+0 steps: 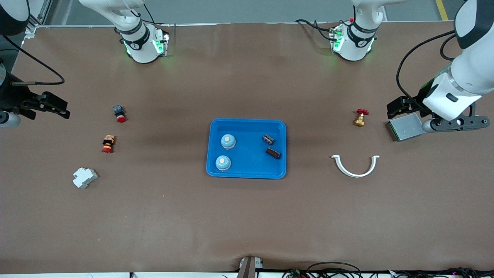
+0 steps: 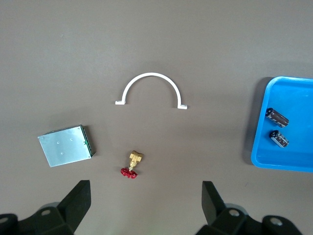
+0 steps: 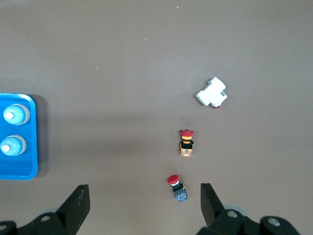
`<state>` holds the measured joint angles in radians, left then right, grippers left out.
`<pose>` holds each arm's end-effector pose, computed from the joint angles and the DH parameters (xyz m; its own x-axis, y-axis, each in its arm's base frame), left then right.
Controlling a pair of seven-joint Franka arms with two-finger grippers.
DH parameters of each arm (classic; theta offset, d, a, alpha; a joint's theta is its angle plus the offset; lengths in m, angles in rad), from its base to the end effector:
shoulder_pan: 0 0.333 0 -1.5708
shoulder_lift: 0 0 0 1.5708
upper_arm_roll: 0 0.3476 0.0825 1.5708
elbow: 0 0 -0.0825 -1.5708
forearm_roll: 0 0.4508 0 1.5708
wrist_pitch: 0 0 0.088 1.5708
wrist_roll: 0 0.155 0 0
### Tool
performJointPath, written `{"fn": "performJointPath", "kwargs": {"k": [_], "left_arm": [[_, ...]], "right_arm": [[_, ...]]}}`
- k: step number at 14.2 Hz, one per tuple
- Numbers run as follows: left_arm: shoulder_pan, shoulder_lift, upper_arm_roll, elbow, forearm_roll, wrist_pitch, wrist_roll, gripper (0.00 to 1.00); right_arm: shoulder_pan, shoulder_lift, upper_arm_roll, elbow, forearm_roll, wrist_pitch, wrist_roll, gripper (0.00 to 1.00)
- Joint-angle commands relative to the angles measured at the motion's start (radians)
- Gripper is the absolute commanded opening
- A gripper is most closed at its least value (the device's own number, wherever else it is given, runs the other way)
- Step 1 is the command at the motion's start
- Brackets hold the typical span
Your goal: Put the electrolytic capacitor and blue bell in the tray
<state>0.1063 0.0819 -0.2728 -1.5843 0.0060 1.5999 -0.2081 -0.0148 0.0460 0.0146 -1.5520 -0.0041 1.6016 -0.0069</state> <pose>0.6363 -0.1005 0.5533 0.9970 0.0412 -0.0652 0.0415 -0.9991 0.0027 0.6398 -0.0009 0.5920 1.0000 0.0068 0.0036 0.0068 -1.0000 0.0034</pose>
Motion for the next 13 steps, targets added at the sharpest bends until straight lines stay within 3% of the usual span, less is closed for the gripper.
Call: {"fn": "performJointPath", "kwargs": {"k": [1,13], "left_arm": [[-0.059,0.004,0.067,0.018,-0.008,-0.023,0.007,1.0],[-0.06,0.01,0.055,0.02,-0.011,-0.023,0.006,1.0]], "right_arm": [[-0.01,-0.012,0.005,-0.005,0.018,0.008,0.013,1.0],[-0.007,-0.011,0.005,-0.005,0.018,0.021,0.013,1.0]]}}
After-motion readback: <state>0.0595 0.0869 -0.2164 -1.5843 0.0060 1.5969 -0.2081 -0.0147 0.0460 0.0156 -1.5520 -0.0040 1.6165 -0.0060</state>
